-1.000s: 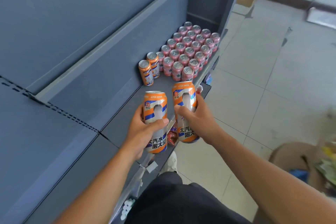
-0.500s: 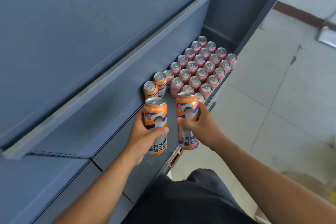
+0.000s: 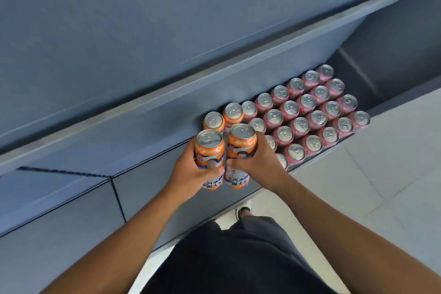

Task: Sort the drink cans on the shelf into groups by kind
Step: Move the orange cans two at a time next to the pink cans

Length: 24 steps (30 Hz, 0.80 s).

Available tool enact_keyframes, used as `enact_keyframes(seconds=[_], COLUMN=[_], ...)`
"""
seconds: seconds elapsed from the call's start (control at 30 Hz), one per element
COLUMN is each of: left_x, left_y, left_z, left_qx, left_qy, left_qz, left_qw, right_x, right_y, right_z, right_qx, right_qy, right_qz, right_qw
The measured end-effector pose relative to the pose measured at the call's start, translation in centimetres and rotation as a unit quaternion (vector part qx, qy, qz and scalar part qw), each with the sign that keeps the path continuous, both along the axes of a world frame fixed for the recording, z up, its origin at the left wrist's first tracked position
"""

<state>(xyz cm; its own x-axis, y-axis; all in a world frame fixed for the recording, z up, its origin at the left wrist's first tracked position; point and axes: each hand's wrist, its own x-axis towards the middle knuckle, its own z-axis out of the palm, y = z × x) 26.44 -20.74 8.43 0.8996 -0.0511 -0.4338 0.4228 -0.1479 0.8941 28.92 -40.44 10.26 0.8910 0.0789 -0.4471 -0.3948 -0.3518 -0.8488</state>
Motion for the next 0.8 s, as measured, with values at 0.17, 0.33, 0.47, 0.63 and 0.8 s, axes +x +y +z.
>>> enact_keyframes(seconds=[0.17,0.33,0.47,0.63,0.8], left_x=[1.1,1.9,2.7,2.8,3.0], left_y=[-2.4,-4.3,-5.5,-7.0,-8.6], left_z=[-1.5,-2.8,-4.6,-6.7,-7.9], left_qx=[0.047,0.096,0.132,0.158,0.179], left_qy=[-0.001,0.000,-0.016,-0.024,-0.019], left_qz=[0.052,0.116,0.141,0.167,0.205], left_qw=[0.998,0.989,0.981,0.973,0.962], right_x=[4.0,6.3,7.5,8.4,8.9], right_y=[-2.0,-3.1,-3.5,-4.1,-4.9], right_z=[-1.4,-2.7,-3.7,-5.0,-6.2], right_qx=[0.010,0.019,-0.005,-0.038,-0.050], right_qy=[0.025,0.017,-0.016,-0.020,-0.047], right_qz=[0.079,0.114,0.115,0.130,0.160], right_qw=[0.997,0.993,0.993,0.991,0.985])
